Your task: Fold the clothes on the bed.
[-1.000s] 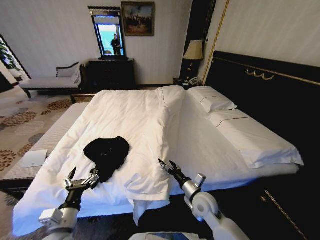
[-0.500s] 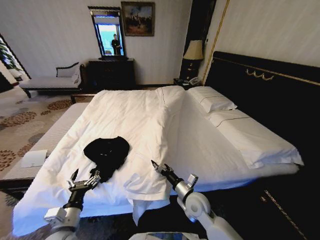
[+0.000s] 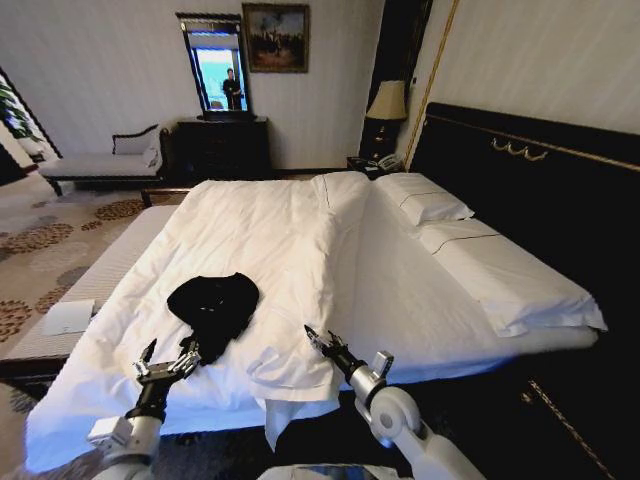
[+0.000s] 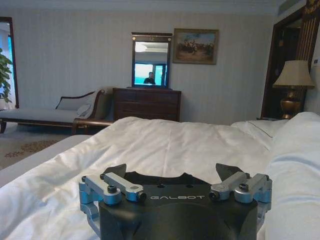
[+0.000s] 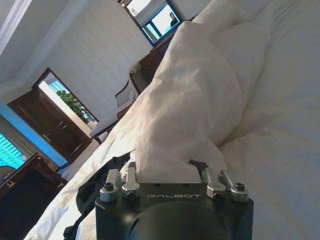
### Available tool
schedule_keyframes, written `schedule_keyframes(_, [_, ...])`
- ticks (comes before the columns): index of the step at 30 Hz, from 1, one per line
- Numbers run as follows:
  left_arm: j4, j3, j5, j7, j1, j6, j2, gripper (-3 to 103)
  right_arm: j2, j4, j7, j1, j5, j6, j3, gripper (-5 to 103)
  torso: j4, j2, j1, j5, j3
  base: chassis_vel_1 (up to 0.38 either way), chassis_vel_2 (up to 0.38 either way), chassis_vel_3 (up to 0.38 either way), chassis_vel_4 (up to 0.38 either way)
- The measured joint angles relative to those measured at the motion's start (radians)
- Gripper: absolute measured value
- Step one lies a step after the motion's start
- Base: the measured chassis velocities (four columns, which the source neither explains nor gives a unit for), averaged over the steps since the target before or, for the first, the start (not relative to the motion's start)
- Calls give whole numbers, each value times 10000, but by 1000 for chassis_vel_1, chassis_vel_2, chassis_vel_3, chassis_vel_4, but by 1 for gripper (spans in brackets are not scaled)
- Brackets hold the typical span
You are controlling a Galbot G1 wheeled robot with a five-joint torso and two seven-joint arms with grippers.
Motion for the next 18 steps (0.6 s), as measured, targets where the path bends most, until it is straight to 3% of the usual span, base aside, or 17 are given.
schedule_keyframes(1, [0, 2, 0, -2, -2, 0, -1, 100, -5, 23, -17, -29, 3, 0, 15, 52, 0, 0, -1, 0, 0, 0, 0, 0, 0])
schedule_keyframes(2, [-1, 8, -1, -3, -4, -3, -5, 100, -18, 73, -63, -91, 11, 0, 61, 41, 0, 0, 0, 0, 0, 0, 0, 0, 0])
schedule_keyframes(7, [-6, 12, -22, -5, -12, -16, -6, 100, -50, 268, -204, -255, 89, 2, 239, 31, 0, 0, 0, 0, 0, 0, 0, 0, 0])
schedule_keyframes(8, [-6, 11, -38, -6, -19, -21, -3, 100, -83, 436, -231, -353, 158, 0, 376, 20, 0, 0, -1, 1, 0, 0, 0, 0, 0])
schedule_keyframes(11, [-6, 11, -49, -6, -25, -24, -3, 100, -109, 587, -221, -438, 199, -29, 509, 15, 0, 0, -1, 1, 0, 0, 0, 0, 0])
schedule_keyframes(13, [-11, 13, -70, -7, -38, -28, -1, 100, -210, 923, -68, -624, 351, -231, 917, 4, 1, 0, -1, 2, 0, 0, 0, 0, 0])
schedule_keyframes(18, [-25, 16, -145, -7, -60, -32, 23, 100, -730, 1739, 818, -979, 1098, -1022, 2216, 2, 0, 0, -1, 2, 0, 0, 0, 0, 0])
